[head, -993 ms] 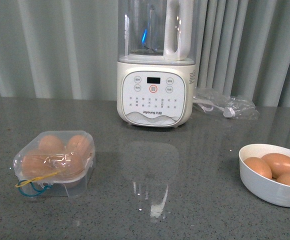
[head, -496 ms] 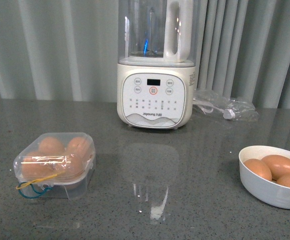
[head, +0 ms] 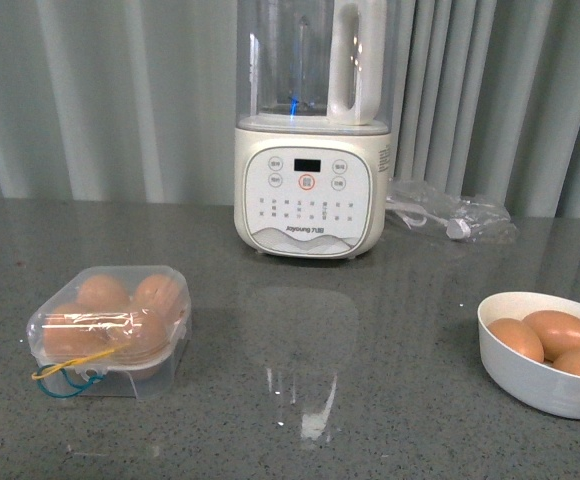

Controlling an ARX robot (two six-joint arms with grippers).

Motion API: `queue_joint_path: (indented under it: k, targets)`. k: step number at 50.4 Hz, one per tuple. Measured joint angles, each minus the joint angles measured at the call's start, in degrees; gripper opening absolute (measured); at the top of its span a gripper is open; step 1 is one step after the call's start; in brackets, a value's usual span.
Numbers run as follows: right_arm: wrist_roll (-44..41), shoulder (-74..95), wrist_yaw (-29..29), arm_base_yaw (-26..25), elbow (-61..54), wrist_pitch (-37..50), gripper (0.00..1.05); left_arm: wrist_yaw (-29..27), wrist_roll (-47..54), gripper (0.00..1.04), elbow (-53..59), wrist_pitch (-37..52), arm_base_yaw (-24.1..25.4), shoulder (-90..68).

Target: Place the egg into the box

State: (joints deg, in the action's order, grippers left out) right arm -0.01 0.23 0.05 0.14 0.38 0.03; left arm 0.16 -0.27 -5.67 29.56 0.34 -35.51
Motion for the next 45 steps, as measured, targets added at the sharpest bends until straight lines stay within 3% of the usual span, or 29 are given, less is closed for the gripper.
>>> queue_joint_path:
  k: [45]
  targets:
    - [0.0, 0.0, 0.02, 0.0, 0.0, 0.0, 0.98, -0.22, 0.02, 0.04, 4.11, -12.48, -0.26, 18.62]
